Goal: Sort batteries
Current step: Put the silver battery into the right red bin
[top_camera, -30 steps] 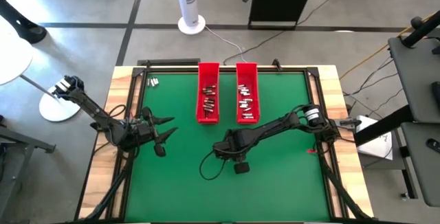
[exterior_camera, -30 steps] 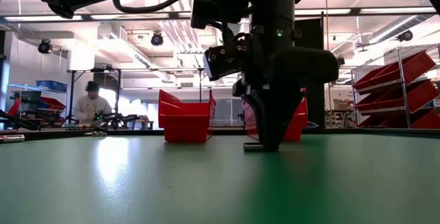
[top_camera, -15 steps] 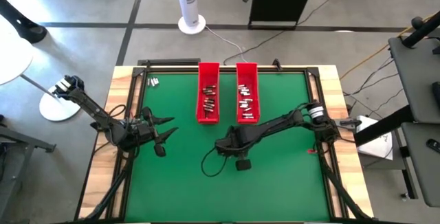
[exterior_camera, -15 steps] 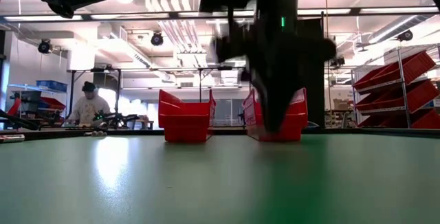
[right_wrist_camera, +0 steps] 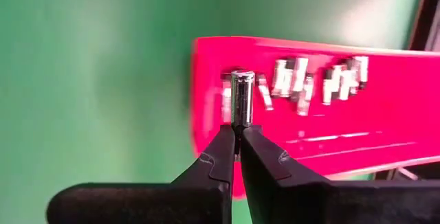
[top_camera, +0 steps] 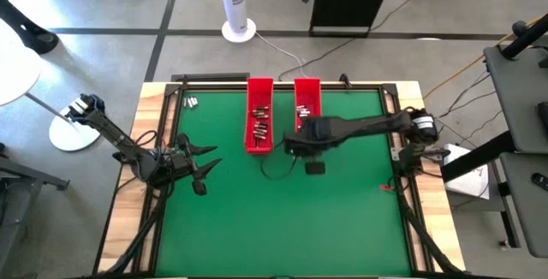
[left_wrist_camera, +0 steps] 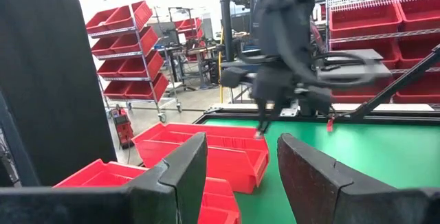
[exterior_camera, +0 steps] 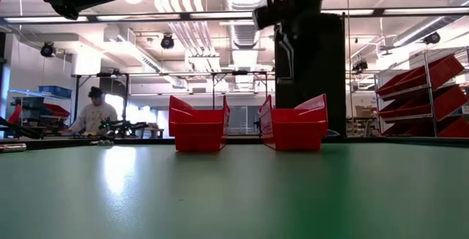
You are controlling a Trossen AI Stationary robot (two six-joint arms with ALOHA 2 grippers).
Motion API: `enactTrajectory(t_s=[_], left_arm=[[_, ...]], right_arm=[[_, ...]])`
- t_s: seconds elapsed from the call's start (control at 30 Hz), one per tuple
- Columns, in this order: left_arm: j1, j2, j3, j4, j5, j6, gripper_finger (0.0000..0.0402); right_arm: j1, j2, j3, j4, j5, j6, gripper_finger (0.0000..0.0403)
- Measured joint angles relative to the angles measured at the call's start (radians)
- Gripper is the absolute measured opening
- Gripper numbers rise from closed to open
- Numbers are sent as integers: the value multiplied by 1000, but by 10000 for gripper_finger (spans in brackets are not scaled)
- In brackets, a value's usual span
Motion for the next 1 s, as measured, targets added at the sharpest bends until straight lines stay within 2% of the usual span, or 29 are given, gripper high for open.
enactTrajectory(t_s=[0.23,0.4,0.47,0.73,1.0], left_arm=[[0,0,0,0,0,0,158],[0,0,0,-4,0,0,158],[0,0,0,-9,0,0,158],[0,-1,0,-11,0,4,158],[0,-3,0,-11,0,1,158]], right_arm=[[-167,19,-9,61,-6,-152,12],[-276,63,-55,143,-104,-213,12],[-307,90,-79,167,-108,-233,12],[-372,193,-110,245,-114,-292,12],[-386,223,-108,279,-144,-312,12]])
